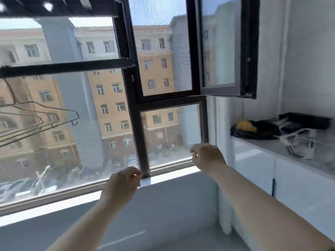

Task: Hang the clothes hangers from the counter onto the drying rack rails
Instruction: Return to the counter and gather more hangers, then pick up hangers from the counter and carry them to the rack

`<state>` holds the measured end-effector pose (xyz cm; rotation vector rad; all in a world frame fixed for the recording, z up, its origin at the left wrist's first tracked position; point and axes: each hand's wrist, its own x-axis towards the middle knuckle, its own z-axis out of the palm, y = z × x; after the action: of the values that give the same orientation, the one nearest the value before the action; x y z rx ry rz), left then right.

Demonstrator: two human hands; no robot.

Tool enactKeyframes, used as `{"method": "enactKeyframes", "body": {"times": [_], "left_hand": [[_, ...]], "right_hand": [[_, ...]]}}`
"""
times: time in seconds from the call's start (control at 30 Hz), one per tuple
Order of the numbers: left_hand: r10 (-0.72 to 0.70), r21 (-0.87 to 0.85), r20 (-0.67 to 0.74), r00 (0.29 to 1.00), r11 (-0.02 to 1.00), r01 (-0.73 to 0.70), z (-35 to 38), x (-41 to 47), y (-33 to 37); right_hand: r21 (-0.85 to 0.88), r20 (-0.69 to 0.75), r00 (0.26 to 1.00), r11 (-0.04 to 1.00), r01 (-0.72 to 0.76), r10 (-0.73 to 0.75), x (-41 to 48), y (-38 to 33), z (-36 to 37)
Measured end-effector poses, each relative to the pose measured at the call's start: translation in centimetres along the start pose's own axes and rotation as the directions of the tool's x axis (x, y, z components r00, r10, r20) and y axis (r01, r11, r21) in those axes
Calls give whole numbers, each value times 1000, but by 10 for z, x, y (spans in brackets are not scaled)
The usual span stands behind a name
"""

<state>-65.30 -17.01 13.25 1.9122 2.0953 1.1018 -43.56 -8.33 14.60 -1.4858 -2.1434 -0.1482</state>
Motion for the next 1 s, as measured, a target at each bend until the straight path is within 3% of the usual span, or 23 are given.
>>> {"method": "enactKeyframes", "body": {"times": [0.13,0.3,0.53,0.7,0.87,1.0], "left_hand": [[28,-80,83,996,997,-21,53,5,47],[90,-256,208,974,966,-35,143,12,127],[170,-319,429,887,947,-27,300,-1,261],[192,-361,502,843,932,3,380,-11,342],[214,-250,519,828,964,-93,434,-9,395],[271,-196,511,816,961,-197,473,0,427]], "right_hand": [[-33,76,970,973,-231,232,-35,89,-10],[-132,51,915,910,-392,401,-80,205,-36],[-275,-36,772,736,-618,635,-142,394,-78],[-297,-68,682,637,-711,729,-185,495,-89],[-268,-58,721,685,-678,691,-209,534,-62],[-228,-185,790,756,-614,585,-209,545,-49]]}}
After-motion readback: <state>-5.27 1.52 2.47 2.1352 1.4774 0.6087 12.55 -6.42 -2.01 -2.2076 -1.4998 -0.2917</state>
